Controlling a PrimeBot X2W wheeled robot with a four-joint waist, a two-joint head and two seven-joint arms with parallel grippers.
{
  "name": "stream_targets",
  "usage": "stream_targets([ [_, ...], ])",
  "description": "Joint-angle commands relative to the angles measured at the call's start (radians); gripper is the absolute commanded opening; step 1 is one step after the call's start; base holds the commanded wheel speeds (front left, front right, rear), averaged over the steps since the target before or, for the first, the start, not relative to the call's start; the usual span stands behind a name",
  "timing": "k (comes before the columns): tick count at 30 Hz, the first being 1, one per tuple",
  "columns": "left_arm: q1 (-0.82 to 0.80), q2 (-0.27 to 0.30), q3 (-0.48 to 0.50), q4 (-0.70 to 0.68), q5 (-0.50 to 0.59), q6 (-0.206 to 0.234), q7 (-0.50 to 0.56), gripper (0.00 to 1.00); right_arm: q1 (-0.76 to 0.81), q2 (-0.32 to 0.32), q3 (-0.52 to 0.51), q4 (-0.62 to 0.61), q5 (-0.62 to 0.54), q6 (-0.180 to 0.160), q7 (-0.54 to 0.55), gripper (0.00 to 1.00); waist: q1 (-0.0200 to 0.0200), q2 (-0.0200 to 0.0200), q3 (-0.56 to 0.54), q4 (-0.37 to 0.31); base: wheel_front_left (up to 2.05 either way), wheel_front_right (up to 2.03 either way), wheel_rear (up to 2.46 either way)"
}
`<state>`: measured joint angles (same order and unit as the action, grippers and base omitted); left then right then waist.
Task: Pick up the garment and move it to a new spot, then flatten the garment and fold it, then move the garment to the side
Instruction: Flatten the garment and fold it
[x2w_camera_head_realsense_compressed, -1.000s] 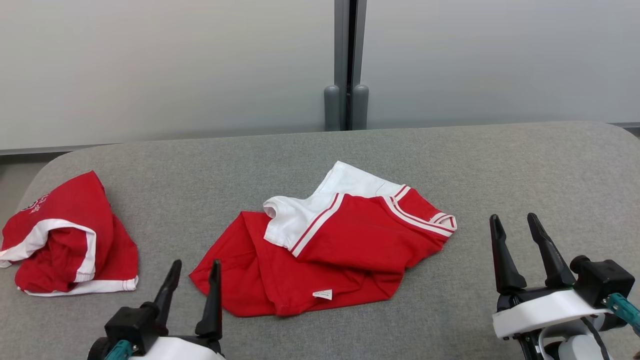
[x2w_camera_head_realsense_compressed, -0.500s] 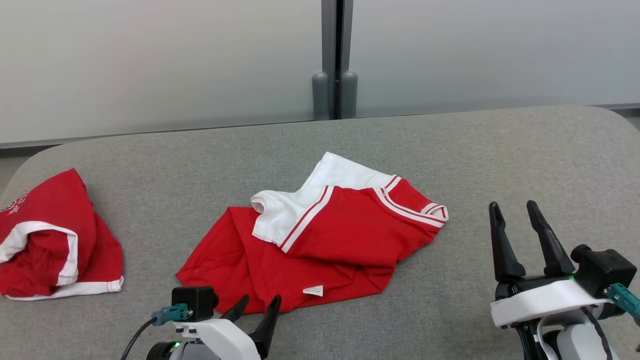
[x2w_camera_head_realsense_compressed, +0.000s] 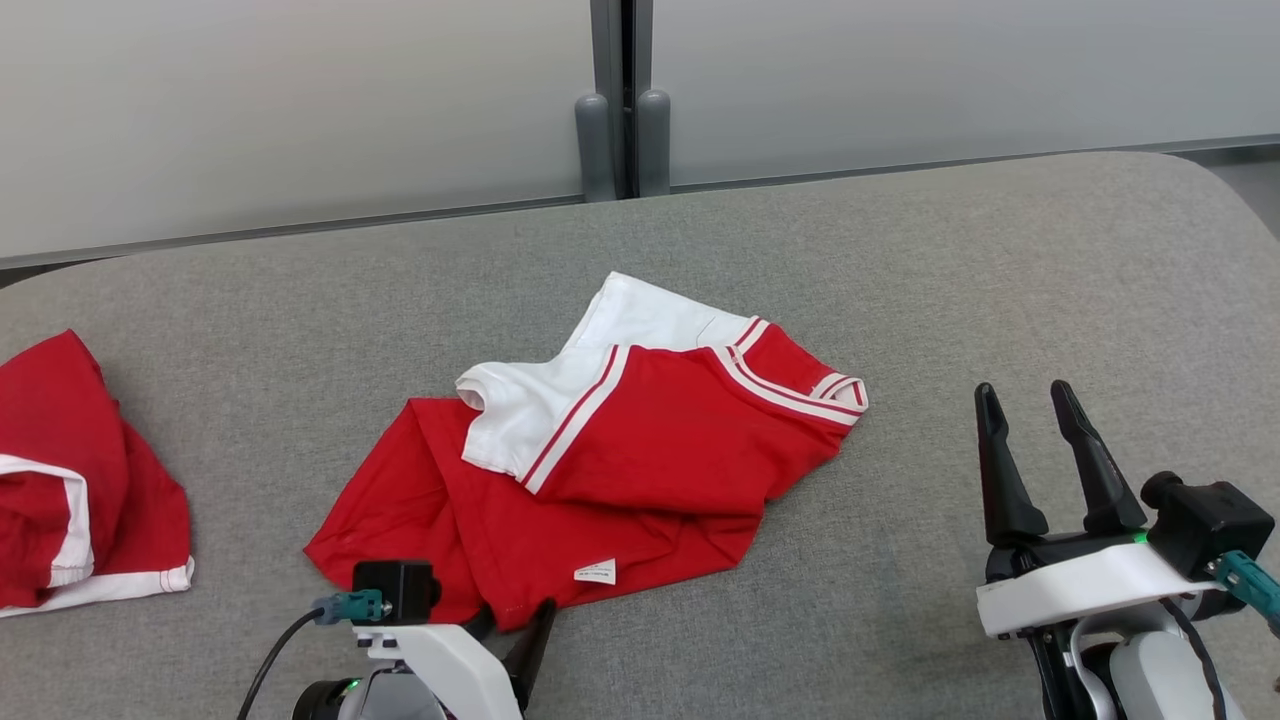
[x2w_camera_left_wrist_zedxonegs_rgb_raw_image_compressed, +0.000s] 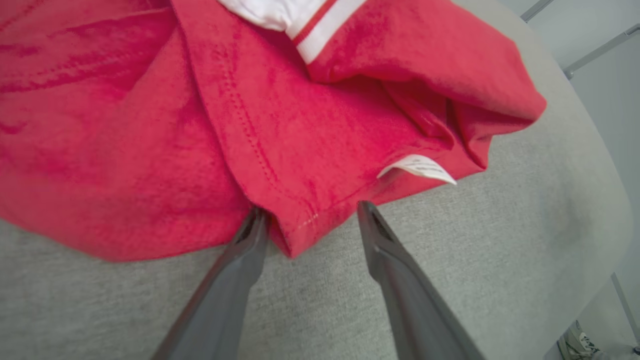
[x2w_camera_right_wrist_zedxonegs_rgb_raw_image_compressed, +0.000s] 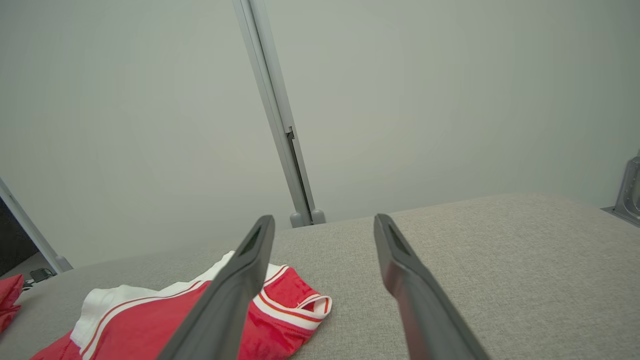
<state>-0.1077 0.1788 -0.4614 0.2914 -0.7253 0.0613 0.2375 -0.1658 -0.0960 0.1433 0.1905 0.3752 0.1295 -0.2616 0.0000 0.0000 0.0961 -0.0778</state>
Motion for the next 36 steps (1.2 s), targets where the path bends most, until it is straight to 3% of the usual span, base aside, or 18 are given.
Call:
stream_targets([
  [1,-0.015,0.007,-0.004,0.004,-0.002,-0.007,0.005,0.36,-0.008,-0.002,0.000,-0.003,0.001,0.002,-0.005,1.00,0.0000,0.0000,0.002,-0.002,0.00,0.00,0.00],
  [2,-0.018,0.009,-0.003,0.002,0.001,-0.009,-0.003,0.00,-0.010,-0.002,0.000,-0.002,0.002,0.002,-0.005,1.00,0.0000,0.0000,0.003,-0.002,0.00,0.00,0.00],
  [9,-0.038,0.028,0.015,-0.096,0.031,0.006,-0.052,0.00,-0.004,0.002,-0.007,-0.003,0.000,0.002,-0.005,1.00,0.0000,0.0000,0.006,0.002,0.00,0.00,0.00],
  [16,-0.170,0.066,0.048,-0.146,0.058,-0.020,-0.079,0.00,-0.024,0.004,-0.004,-0.010,-0.001,0.002,-0.005,1.00,0.0000,0.0000,0.046,0.012,0.00,0.00,0.00],
  [24,-0.406,0.073,0.124,0.057,0.073,-0.040,-0.169,0.00,-0.064,-0.002,0.008,-0.011,0.006,0.002,-0.005,1.00,0.0000,0.0000,0.121,-0.022,0.00,0.00,0.00],
  [36,-0.673,0.094,0.193,0.386,0.130,-0.051,-0.438,0.00,-0.102,-0.015,0.013,-0.012,0.005,0.002,-0.005,1.00,0.0000,0.0000,0.181,-0.059,0.00,0.00,0.00],
])
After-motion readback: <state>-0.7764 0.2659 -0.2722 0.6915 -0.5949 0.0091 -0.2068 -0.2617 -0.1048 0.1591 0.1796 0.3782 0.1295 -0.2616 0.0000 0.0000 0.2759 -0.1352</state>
